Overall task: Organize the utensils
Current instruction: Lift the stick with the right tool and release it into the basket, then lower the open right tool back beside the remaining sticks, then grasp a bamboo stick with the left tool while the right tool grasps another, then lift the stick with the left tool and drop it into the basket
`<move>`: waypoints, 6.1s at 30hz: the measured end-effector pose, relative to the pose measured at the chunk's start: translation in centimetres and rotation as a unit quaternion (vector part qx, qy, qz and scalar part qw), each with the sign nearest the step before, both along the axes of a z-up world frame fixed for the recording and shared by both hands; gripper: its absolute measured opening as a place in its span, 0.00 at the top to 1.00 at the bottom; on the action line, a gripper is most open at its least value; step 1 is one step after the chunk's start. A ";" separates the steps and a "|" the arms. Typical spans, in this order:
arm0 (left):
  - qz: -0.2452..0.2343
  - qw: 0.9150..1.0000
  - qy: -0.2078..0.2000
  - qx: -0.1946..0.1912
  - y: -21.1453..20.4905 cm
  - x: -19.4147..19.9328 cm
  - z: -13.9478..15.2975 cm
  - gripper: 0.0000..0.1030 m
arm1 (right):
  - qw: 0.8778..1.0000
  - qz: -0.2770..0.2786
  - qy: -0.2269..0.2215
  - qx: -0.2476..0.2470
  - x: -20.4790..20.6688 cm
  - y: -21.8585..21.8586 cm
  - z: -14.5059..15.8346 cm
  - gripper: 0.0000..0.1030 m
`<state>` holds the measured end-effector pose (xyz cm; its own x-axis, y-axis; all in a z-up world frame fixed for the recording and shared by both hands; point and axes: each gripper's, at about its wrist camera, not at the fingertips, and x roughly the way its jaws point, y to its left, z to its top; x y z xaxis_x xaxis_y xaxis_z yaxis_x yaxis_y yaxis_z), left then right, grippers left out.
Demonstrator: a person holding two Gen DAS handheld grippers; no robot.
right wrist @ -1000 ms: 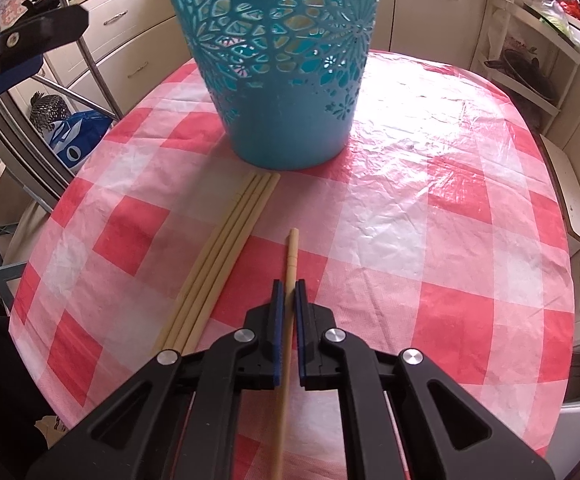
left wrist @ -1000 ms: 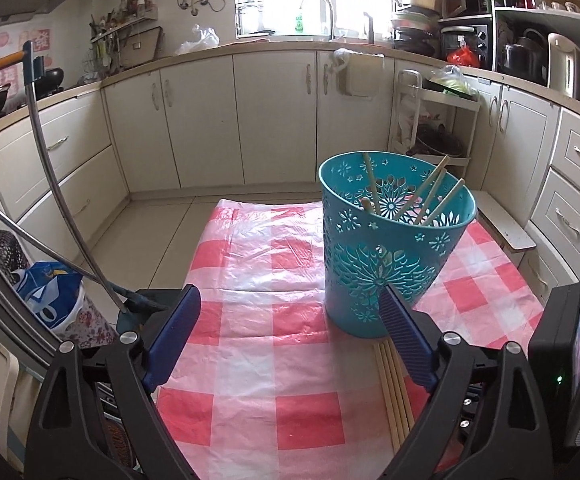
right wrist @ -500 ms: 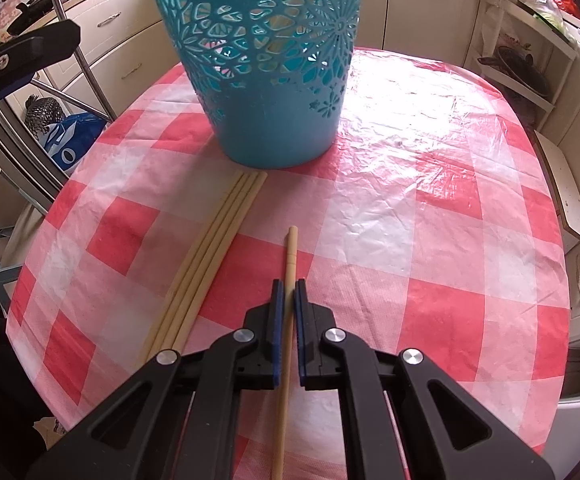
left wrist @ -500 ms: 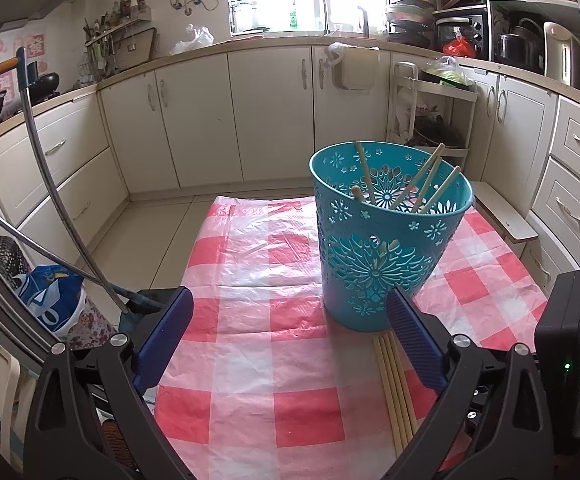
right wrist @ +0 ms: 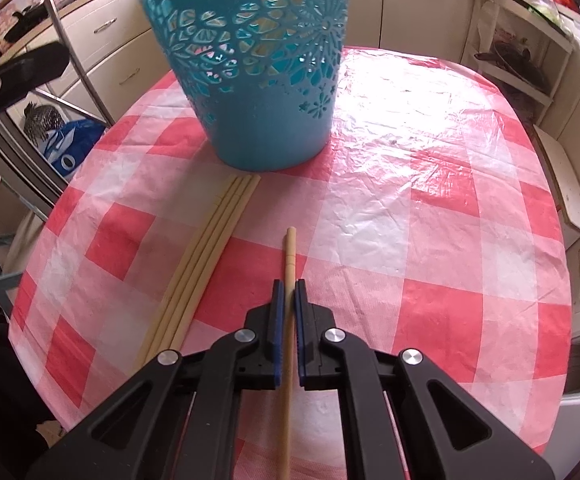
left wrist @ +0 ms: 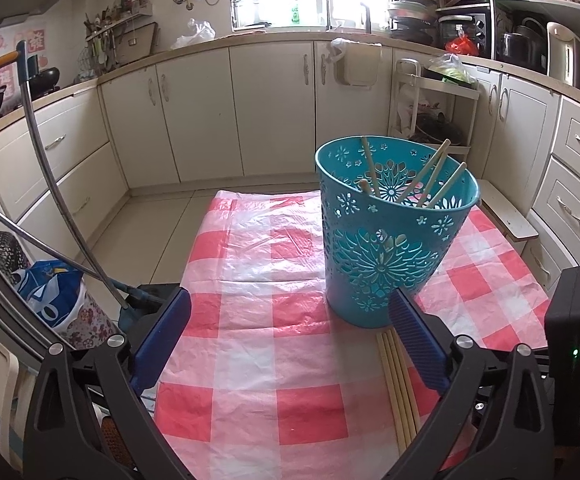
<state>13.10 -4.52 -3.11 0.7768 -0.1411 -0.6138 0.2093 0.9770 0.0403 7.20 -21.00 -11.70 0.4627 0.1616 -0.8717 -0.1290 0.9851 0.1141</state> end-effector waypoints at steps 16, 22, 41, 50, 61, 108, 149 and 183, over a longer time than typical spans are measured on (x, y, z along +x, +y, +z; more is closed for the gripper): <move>0.022 0.999 0.007 -0.029 1.6 0.6 0.3 0.08 | 0.981 0.021 -0.040 0.190 -0.9 -2.2 4.4 0.94; 0.039 0.998 0.006 -0.049 2.7 0.9 0.8 0.08 | 0.954 0.030 -0.117 0.273 -1.5 -3.3 10.1 0.94; 0.076 0.990 0.027 -0.113 6.1 2.2 1.5 0.08 | 0.910 -0.161 -0.338 0.179 12.4 -0.8 17.9 0.94; 0.083 0.988 0.032 -0.128 6.8 2.0 1.6 0.08 | 0.938 -0.123 -0.290 0.143 9.7 -0.2 15.9 0.87; 0.083 0.990 0.018 -0.109 6.6 0.9 1.9 0.08 | 0.971 -0.110 -0.178 0.116 -1.5 -0.5 9.7 0.70; 0.069 0.995 0.030 -0.058 5.0 1.1 0.9 0.08 | 0.998 -0.036 -0.016 0.040 1.8 2.8 0.1 0.75; -0.027 0.983 0.170 0.066 -4.7 2.6 -10.9 0.10 | 1.000 0.023 0.012 0.002 1.2 -0.1 0.4 0.92; -0.198 0.975 0.037 -0.094 -3.1 -2.1 -0.4 0.95 | 1.000 0.022 0.007 -0.017 1.8 0.6 0.2 0.92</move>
<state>10.99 -7.65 -3.56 0.5928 -0.5368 -0.6003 0.5678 0.8073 -0.1612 9.00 -20.36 -11.46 0.4444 0.1520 -0.8828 -0.1710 0.9818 0.0830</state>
